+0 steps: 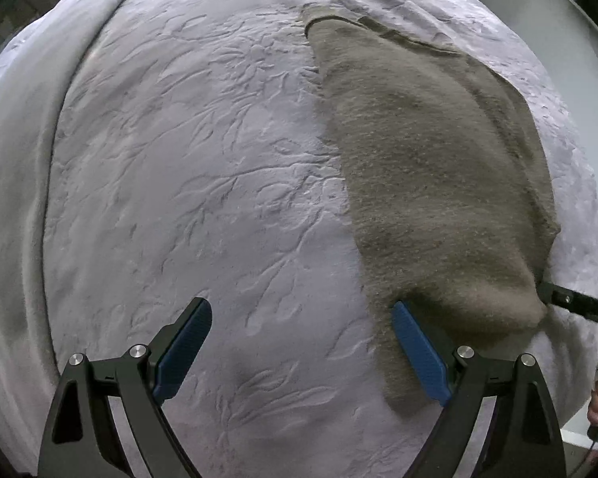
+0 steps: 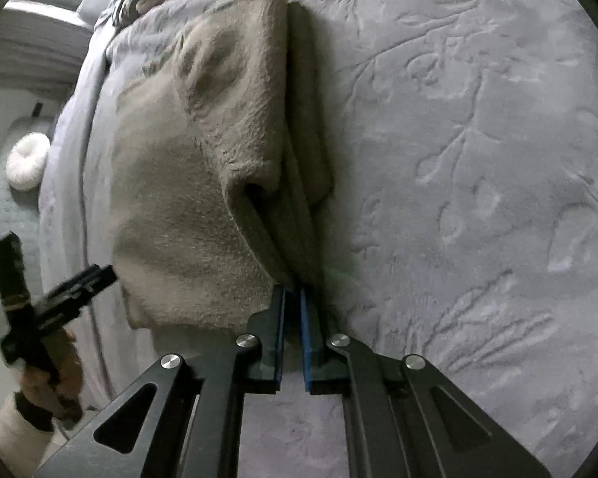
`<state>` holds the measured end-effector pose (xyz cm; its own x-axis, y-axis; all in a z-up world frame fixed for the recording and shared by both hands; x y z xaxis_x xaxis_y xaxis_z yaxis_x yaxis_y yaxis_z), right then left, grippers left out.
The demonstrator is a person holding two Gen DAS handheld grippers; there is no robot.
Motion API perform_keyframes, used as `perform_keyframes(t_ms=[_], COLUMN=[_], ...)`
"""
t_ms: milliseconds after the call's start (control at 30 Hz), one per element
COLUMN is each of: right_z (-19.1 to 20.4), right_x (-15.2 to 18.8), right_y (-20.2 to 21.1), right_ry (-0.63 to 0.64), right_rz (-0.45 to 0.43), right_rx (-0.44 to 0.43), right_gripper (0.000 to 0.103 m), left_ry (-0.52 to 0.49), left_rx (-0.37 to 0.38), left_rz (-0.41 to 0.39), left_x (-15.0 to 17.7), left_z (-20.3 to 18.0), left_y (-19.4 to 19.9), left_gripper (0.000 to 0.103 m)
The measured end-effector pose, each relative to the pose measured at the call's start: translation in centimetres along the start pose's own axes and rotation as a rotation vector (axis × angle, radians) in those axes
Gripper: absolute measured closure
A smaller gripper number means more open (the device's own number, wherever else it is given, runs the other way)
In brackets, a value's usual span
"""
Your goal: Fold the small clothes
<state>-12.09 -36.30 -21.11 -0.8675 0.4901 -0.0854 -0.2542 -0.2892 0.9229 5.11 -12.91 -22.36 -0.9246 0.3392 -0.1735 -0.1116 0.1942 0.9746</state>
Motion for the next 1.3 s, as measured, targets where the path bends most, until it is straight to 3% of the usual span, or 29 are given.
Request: perform_keyframes(t_ms=[67, 100, 233, 467, 567, 633, 800, 867, 967, 1133, 1300], right_z=[0.3, 0.1, -0.2, 0.6, 0.7, 1.0, 1.3, 1.3, 1.3, 1.3, 1.2], right_x=[-0.4, -0.7, -1.8, -2.7, -2.8, -3.0, -3.4, -3.5, -3.6, -3.7, -4.2], right_y=[0.8, 1.7, 3.5, 3.0, 2.6, 2.3, 2.4, 2.3, 2.2, 2.2, 2.0], right_ry=[-0.040, -0.058, -0.091, -0.108, -0.112, -0.112, -0.104, -0.104, -0.107, -0.104, -0.101], right_rz=[-0.031, -0.061, -0.118, -0.108, -0.099, -0.102, -0.109, -0.107, -0.107, -0.109, -0.107], right_rx=[-0.024, -0.023, -0.022, -0.031, -0.033, -0.033, -0.041, -0.040, -0.044, -0.048, -0.043], right_gripper=[0.097, 0.090, 0.090, 0.090, 0.074, 0.051, 0.048, 0.044, 0.038, 0.027, 0.027], left_ry=[0.003, 0.002, -0.003, 0.002, 0.008, 0.019, 0.036, 0.035, 0.037, 0.046, 0.043], left_rx=[-0.010, -0.012, -0.020, -0.031, -0.035, -0.035, -0.040, -0.043, -0.066, -0.060, -0.057], left_rz=[-0.002, -0.004, -0.014, -0.013, -0.008, -0.002, -0.003, -0.005, -0.004, -0.010, -0.011], left_x=[-0.3, -0.7, -1.6, -2.1, -1.9, -1.7, -2.3, -2.4, -2.6, -3.2, -3.7], left_z=[-0.1, -0.3, -0.8, -1.0, -0.8, -0.8, -0.5, -0.6, -0.4, -0.5, -0.7], left_y=[0.0, 0.0, 0.1, 0.0, 0.1, 0.0, -0.2, -0.2, -0.1, 0.1, 0.1], left_gripper=[0.010, 0.010, 0.010, 0.010, 0.010, 0.010, 0.010, 0.010, 0.000, 0.000, 0.000])
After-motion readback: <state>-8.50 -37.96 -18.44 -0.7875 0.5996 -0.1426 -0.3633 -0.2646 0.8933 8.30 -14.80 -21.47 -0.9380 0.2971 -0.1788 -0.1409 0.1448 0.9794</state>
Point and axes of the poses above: each gripper's, at about its wrist camera, not at the fingertips, and y roughly against the way its jaws point, z to its left, x to its underside, the point moved 10 cm from there along -y, roughly the way its jaws point, and after that the axes turned 2 degrees about x, right-handed, at the moved point
